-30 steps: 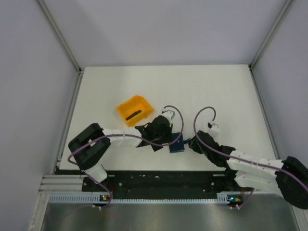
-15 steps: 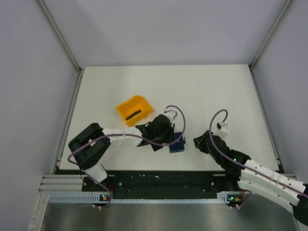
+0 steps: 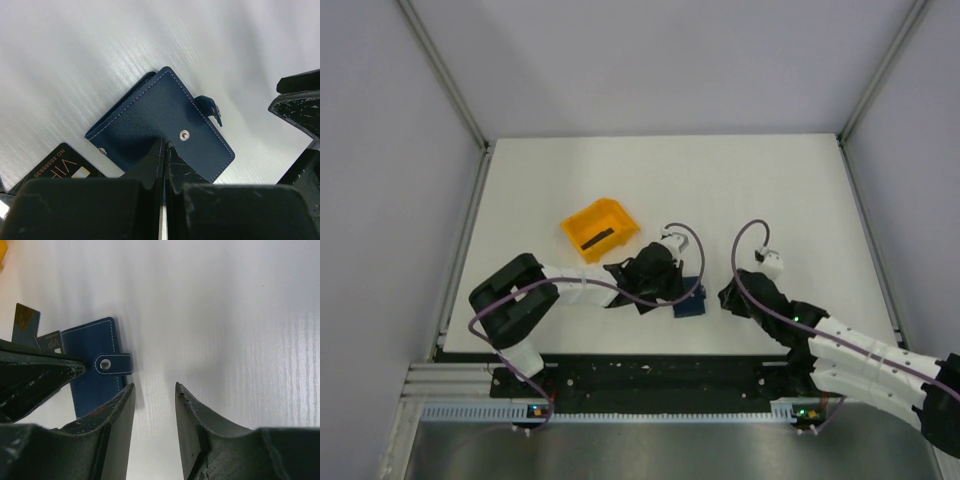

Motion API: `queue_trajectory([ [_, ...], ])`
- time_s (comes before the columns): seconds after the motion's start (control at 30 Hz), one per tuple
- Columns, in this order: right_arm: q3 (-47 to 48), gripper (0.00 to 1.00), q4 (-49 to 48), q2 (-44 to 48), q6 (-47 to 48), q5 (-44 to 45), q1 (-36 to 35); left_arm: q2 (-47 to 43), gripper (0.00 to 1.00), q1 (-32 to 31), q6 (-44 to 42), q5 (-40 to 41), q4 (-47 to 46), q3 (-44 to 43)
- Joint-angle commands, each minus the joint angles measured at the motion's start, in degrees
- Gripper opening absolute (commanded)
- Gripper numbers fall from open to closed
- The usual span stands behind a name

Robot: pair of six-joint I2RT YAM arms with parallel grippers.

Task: Put the credit cards into the card holder
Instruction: Close the card holder at the center of the board.

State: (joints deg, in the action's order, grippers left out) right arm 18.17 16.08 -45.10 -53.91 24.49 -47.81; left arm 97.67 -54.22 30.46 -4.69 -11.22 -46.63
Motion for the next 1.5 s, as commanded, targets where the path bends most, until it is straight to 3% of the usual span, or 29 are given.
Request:
queue_trajectory([
  [0.0, 1.3, 0.36, -5.9, 0.0, 5.7, -6.6, 2.6, 0.0, 0.00, -1.1, 1.4, -0.6, -1.3, 3.6],
  [0.1, 0.6, 0.28, -9.7, -0.5, 7.7, -10.1, 3.8, -0.6, 0.00, -1.4, 2.2, -0.2, -2.0, 5.4],
  [0.27, 1.7, 0.25, -13.0, -4.2, 9.8, -16.2, 5.6, -2.0, 0.00, -1.4, 3.3, 0.4, -3.3, 8.0],
  [0.57, 1.9, 0.24, -18.6, -10.3, 9.5, -22.3, 6.2, -2.4, 0.00, -1.4, 3.5, 0.4, -3.5, 8.1],
  [1.17, 1.9, 0.25, -23.3, -14.3, 9.6, -22.8, 6.4, -2.6, 0.00, -1.4, 3.5, 0.3, -3.7, 8.1],
  [1.47, 0.4, 0.25, -32.3, -15.0, 12.2, -35.0, 8.6, -2.7, 0.00, -1.4, 3.5, 0.2, -3.7, 8.1],
])
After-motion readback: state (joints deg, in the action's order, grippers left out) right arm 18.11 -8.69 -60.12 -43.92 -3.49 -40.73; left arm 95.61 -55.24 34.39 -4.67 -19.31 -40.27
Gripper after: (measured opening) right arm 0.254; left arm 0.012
